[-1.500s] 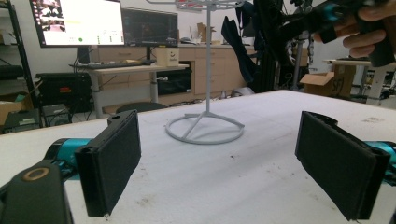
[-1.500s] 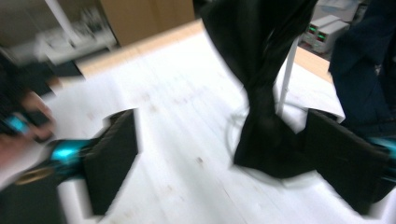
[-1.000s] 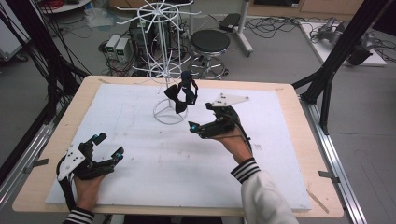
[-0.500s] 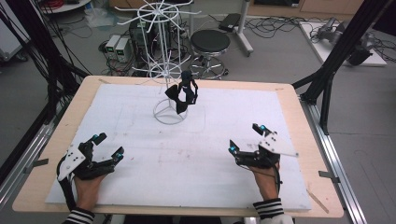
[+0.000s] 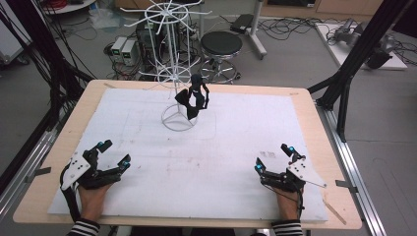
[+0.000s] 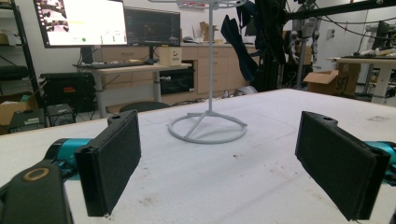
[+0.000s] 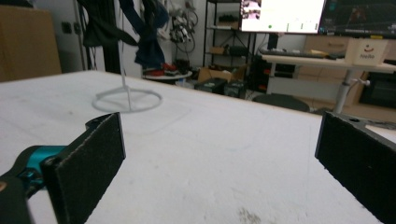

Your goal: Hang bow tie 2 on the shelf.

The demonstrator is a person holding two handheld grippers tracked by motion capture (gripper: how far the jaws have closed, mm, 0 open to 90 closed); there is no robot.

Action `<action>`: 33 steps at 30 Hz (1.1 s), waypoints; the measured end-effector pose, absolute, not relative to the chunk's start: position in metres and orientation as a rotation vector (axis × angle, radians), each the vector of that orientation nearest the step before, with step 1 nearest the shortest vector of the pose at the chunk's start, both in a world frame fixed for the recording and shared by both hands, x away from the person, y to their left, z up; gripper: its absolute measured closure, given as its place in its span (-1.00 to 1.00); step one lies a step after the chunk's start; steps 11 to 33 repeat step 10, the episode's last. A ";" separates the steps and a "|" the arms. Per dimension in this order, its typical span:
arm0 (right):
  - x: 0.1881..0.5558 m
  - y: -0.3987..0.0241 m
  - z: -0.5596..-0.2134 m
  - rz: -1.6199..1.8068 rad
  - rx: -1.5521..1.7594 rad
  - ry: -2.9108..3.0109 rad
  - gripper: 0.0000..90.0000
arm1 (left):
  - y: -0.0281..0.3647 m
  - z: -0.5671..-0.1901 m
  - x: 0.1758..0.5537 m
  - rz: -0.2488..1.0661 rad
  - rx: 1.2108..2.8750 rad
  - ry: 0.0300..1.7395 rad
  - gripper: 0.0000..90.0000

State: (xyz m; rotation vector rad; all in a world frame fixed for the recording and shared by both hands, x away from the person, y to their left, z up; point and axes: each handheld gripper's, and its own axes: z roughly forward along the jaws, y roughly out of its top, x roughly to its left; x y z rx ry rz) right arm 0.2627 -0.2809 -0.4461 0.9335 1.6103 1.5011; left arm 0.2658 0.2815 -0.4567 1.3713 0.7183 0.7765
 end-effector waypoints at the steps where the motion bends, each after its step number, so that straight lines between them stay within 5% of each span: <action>1: 0.263 -0.281 -0.449 1.485 0.939 1.614 -0.98 | 0.282 -0.457 0.266 0.776 1.372 0.718 -0.68; 33: 0.263 -0.282 -0.453 1.482 0.954 1.615 -0.98 | 0.282 -0.457 0.265 0.779 1.364 0.713 -0.68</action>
